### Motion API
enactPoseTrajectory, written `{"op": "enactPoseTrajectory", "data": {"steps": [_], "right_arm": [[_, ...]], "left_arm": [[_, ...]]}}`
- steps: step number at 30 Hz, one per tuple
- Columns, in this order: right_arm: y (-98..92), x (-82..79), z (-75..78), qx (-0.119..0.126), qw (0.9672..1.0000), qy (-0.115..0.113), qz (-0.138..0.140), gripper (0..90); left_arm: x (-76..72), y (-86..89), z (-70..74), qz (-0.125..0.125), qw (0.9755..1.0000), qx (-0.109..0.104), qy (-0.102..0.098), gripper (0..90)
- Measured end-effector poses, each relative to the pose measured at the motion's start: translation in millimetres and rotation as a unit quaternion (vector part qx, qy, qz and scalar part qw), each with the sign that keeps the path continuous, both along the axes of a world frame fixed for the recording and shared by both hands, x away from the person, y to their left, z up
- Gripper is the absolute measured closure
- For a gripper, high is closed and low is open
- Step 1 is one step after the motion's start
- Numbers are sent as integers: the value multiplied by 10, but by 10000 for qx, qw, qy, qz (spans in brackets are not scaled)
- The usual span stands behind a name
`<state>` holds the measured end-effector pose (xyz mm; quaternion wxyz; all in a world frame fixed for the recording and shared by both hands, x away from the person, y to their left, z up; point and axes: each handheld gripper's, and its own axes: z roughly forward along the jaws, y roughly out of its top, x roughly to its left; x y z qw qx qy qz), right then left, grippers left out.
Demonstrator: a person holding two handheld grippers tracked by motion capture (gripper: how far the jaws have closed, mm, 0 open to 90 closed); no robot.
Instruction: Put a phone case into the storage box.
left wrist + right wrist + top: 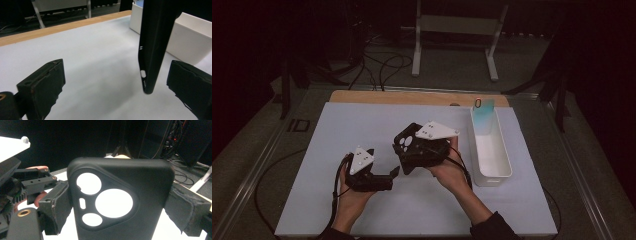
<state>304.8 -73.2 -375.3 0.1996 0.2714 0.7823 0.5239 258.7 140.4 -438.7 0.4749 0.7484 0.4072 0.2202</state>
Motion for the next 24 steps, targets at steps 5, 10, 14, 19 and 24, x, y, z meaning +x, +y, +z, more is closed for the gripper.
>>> {"op": "enactPoseTrajectory", "data": {"steps": [5,10,14,19,24], "right_arm": [[-16,12,3,24,10000,20,-26,144],[-57,45,4,65,9999,54,-116,144],[-95,68,4,79,9998,46,-174,145],[-127,84,7,88,9997,28,-228,145],[-156,101,15,88,9996,7,-260,145]], "left_arm": [[-14,118,-33,102,9999,54,-6,9],[-32,210,-75,203,9998,89,13,8],[-60,340,-132,298,9996,29,-5,1],[-91,468,-176,417,9991,46,-39,0],[-133,594,-244,535,9985,97,-35,0]]}}
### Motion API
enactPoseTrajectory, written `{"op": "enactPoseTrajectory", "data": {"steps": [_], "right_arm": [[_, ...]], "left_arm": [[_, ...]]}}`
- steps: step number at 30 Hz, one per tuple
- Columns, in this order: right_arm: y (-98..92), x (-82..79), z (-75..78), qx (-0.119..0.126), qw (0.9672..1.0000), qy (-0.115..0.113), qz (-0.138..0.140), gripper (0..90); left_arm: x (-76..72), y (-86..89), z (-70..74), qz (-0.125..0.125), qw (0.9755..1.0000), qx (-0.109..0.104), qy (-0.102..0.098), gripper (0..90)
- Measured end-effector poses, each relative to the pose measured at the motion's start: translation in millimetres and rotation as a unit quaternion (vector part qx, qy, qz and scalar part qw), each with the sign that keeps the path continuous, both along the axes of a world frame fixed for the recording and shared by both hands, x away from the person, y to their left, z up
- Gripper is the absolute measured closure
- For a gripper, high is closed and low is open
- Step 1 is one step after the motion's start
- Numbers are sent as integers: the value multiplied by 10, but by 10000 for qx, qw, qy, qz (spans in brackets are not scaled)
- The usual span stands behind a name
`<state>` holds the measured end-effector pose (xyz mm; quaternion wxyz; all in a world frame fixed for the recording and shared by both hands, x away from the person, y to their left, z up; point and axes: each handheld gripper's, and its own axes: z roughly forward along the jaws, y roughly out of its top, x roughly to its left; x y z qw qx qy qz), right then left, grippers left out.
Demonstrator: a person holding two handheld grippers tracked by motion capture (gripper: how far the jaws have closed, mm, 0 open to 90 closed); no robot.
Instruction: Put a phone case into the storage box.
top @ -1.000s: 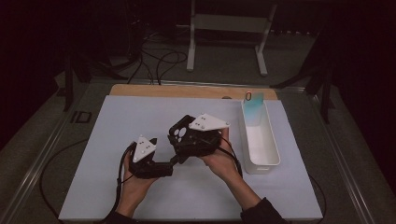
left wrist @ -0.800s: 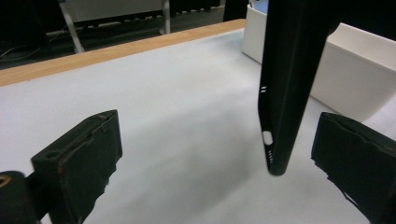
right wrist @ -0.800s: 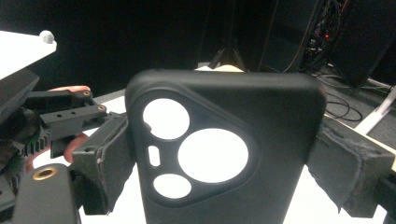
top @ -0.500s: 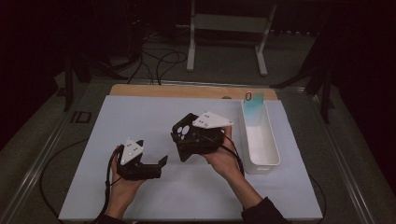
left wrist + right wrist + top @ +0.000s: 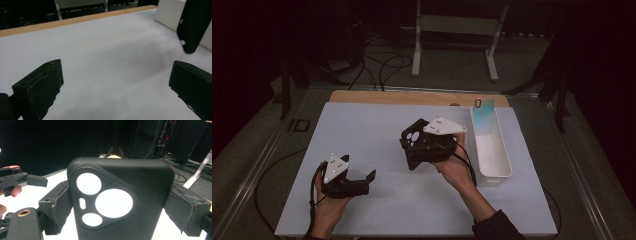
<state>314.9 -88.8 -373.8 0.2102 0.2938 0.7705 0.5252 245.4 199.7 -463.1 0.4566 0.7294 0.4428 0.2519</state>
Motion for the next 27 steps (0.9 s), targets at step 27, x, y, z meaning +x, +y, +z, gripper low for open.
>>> {"op": "enactPoseTrajectory", "data": {"steps": [27], "right_arm": [[-282,154,109,165,9986,16,-501,145]], "left_arm": [[-139,374,-190,433,9987,252,-70,0]]}}
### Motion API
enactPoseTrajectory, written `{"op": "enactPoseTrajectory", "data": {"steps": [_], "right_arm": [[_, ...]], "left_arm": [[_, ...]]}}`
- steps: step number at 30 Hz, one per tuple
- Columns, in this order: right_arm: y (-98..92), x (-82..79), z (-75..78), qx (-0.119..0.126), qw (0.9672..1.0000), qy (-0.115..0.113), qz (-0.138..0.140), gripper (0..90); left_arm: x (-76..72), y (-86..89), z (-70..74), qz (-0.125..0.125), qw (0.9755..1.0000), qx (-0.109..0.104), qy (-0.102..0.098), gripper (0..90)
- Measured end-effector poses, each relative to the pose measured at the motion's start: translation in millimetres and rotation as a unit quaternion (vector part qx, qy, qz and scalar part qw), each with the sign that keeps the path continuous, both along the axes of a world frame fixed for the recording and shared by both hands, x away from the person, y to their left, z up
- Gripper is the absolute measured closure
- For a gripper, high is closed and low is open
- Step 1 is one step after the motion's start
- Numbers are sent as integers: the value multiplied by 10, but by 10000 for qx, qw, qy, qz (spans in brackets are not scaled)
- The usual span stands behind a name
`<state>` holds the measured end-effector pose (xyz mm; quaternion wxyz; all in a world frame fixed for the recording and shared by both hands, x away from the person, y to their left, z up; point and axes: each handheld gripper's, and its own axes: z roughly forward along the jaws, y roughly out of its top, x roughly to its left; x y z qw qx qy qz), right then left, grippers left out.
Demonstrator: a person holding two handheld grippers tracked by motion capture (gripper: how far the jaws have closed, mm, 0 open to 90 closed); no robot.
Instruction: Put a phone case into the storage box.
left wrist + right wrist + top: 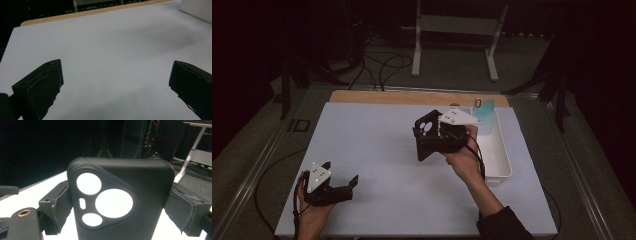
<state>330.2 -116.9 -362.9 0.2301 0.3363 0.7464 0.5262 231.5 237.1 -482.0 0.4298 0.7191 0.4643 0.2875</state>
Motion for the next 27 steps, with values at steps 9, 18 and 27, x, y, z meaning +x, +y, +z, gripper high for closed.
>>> {"op": "enactPoseTrajectory", "data": {"steps": [9,18,27], "right_arm": [[-122,88,6,25,9997,48,-230,145],[-257,184,38,54,9987,74,-508,145],[-393,290,72,45,9968,79,-793,145]], "left_arm": [[-23,-2,3,-17,10000,-23,-12,0],[-25,6,-3,10,10000,-33,-8,0],[-29,-1,0,3,10000,-26,-2,0]]}}
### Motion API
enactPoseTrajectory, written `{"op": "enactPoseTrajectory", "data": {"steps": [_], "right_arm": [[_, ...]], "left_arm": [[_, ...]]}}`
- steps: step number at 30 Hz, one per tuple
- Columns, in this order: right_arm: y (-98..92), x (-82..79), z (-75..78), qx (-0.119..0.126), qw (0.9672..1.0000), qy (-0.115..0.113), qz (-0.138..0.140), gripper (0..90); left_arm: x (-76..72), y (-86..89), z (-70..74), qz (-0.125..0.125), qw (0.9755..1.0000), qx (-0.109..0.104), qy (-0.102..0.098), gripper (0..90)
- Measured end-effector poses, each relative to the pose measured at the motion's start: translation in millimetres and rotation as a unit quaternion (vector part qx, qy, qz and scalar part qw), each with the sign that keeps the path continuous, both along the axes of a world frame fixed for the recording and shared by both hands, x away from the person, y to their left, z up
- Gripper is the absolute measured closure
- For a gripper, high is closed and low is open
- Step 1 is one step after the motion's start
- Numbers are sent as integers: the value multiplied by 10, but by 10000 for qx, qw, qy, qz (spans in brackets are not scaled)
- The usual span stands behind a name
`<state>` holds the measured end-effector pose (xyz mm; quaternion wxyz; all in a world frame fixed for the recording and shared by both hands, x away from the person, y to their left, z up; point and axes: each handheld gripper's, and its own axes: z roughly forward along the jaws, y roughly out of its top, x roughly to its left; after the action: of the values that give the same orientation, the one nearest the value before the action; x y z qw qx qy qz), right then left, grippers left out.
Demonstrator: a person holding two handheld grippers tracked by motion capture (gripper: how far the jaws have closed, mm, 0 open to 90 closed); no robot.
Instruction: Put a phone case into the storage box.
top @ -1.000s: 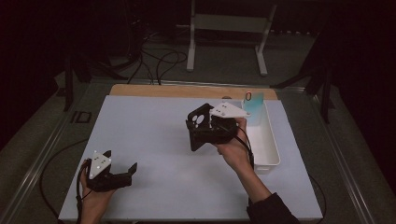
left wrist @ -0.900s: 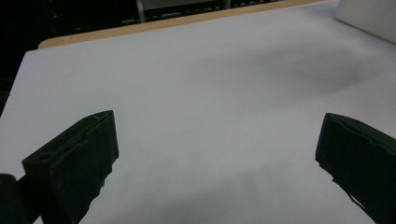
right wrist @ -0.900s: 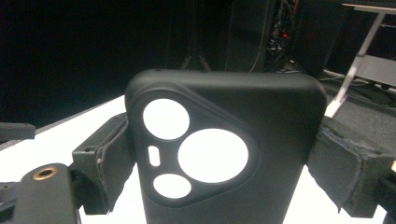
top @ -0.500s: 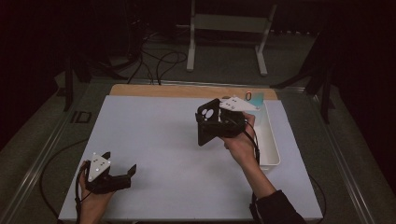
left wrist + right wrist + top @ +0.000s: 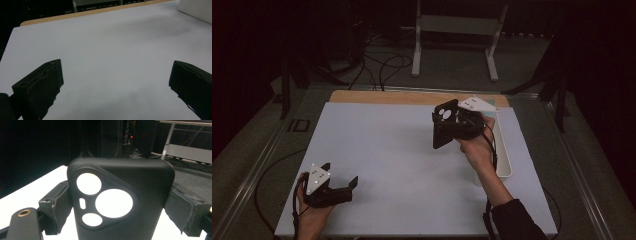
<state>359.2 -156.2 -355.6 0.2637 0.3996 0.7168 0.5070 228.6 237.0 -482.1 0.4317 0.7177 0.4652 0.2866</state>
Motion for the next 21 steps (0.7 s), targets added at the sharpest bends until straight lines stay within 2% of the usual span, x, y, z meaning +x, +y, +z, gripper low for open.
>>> {"op": "enactPoseTrajectory", "data": {"steps": [21], "right_arm": [[-287,199,53,39,9987,8,-513,145]], "left_arm": [[-2,-5,0,-2,10000,-21,-6,0]]}}
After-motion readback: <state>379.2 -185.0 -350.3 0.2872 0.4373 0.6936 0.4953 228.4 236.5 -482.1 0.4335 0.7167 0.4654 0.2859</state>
